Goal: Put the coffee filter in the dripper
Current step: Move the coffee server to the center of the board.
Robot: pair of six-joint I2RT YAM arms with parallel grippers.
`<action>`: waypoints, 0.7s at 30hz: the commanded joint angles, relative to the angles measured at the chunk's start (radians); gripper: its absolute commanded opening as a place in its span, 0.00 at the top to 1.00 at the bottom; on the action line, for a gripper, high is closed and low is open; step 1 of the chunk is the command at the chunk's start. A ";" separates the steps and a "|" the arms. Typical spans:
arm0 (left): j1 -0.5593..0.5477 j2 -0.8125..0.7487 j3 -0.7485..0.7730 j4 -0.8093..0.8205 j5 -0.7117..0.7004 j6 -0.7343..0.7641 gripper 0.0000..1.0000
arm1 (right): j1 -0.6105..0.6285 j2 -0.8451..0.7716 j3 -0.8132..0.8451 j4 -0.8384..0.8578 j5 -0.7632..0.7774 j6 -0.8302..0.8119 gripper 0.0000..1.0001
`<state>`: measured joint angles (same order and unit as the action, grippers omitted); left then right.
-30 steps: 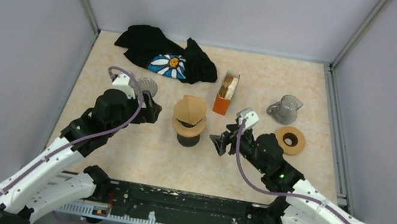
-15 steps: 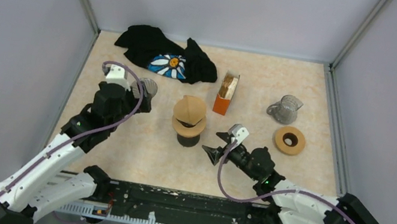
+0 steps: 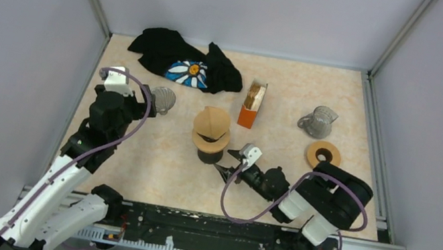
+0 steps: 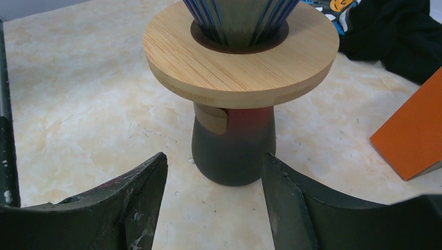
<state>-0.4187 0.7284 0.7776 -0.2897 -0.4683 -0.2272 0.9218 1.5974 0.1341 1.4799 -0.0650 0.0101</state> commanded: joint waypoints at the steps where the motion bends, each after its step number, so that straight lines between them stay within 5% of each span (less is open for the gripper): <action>1: 0.011 -0.029 -0.015 0.037 0.005 0.033 0.01 | 0.028 0.064 0.063 0.245 0.054 -0.023 0.35; 21: 0.051 -0.061 -0.021 0.021 0.022 0.024 0.01 | 0.032 0.275 0.257 0.245 0.166 -0.045 0.45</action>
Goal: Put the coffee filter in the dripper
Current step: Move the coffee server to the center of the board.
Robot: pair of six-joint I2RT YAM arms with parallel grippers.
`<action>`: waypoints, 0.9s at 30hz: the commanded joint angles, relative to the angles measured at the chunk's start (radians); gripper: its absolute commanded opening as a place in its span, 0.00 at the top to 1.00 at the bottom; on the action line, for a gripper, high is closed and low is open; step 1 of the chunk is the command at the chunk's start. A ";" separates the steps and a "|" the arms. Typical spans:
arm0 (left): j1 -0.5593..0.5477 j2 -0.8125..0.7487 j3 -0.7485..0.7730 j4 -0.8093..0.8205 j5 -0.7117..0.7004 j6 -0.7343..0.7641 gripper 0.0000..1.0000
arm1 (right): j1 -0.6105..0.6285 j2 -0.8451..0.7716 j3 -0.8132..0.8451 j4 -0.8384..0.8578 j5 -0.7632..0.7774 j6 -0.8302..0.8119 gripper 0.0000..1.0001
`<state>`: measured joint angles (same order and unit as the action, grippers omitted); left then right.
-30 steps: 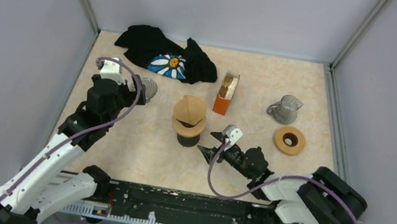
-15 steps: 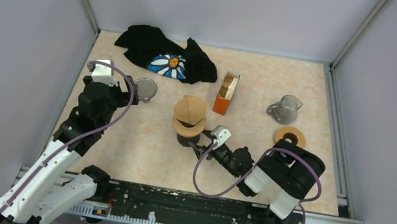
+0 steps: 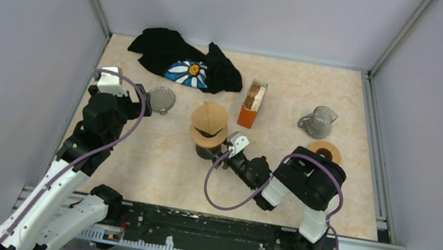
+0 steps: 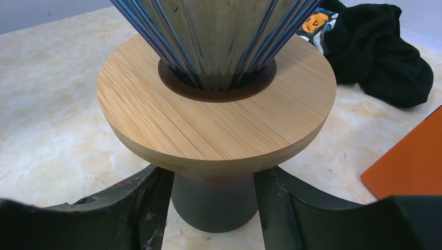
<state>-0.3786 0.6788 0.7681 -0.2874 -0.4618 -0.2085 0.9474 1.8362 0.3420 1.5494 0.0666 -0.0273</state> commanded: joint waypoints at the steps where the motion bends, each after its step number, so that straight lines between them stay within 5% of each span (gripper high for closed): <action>1: 0.013 -0.011 -0.011 0.019 0.017 0.006 0.01 | 0.006 0.042 0.057 0.176 0.039 -0.009 0.45; 27: 0.083 -0.031 -0.015 0.028 0.064 -0.004 0.01 | -0.017 0.227 0.278 0.176 0.174 0.039 0.44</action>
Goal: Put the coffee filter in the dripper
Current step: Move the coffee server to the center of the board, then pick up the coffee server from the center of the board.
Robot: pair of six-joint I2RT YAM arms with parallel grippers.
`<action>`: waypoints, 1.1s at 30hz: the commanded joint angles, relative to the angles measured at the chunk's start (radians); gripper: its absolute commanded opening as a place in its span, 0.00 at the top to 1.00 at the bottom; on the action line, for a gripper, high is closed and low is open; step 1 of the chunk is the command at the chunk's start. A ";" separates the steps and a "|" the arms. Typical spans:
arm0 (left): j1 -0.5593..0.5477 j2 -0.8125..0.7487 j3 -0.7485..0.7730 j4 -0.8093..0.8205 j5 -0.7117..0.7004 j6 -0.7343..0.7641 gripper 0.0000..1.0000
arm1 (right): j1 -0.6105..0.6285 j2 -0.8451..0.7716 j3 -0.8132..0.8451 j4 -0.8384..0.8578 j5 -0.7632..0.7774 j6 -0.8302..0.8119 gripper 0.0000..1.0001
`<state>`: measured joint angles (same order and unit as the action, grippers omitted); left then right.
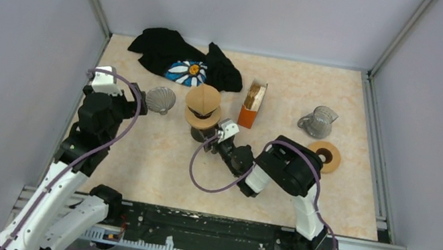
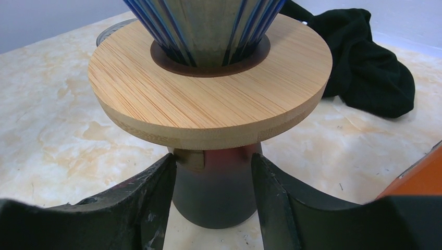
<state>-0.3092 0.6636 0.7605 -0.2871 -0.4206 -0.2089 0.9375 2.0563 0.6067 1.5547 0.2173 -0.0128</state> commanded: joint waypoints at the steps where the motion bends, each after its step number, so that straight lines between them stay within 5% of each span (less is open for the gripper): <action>1: 0.016 -0.017 -0.008 0.028 0.025 -0.004 0.01 | -0.008 0.003 0.006 0.171 0.025 0.025 0.42; 17: 0.047 -0.029 -0.013 0.034 0.053 -0.009 0.01 | -0.002 -0.300 -0.299 0.097 0.142 0.095 0.31; 24: 0.053 -0.038 -0.014 0.036 0.059 -0.010 0.01 | -0.015 -0.671 -0.299 -0.463 0.262 0.164 0.28; 33: 0.058 -0.048 -0.017 0.037 0.070 -0.007 0.01 | -0.199 -1.004 -0.107 -1.280 0.316 0.344 0.27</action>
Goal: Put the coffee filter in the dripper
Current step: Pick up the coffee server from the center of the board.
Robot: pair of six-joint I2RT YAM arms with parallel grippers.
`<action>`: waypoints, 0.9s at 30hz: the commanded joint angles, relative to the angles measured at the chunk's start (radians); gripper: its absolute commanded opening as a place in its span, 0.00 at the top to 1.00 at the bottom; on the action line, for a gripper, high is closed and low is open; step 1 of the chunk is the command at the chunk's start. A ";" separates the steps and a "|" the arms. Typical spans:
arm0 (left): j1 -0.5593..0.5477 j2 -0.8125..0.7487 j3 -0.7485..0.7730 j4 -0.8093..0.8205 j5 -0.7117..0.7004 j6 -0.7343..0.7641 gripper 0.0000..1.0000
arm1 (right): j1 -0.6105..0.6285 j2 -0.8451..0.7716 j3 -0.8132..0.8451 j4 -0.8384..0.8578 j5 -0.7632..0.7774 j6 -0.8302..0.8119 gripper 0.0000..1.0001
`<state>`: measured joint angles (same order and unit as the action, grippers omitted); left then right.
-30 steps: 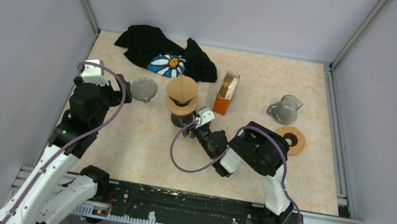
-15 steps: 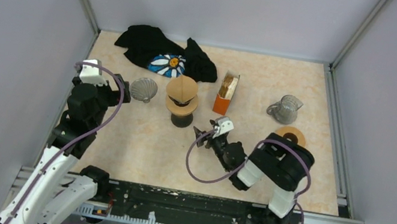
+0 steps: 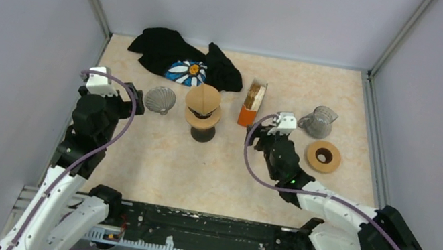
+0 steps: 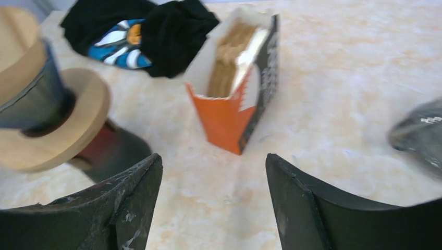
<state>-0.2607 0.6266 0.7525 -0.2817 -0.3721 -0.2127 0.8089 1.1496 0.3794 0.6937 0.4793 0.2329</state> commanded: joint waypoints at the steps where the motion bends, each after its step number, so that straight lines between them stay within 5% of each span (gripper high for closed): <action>1: 0.011 -0.011 -0.009 0.033 0.026 -0.004 0.01 | -0.090 -0.109 0.148 -0.486 0.060 0.103 0.27; 16: 0.014 -0.017 -0.013 0.033 0.052 -0.006 0.01 | -0.498 0.088 0.564 -1.018 -0.052 0.237 0.22; 27: 0.019 -0.018 -0.016 0.035 0.062 -0.008 0.01 | -0.575 0.384 0.824 -1.173 0.110 0.471 0.20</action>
<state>-0.2512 0.6193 0.7414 -0.2707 -0.3210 -0.2142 0.2428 1.4792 1.0943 -0.4133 0.4961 0.5831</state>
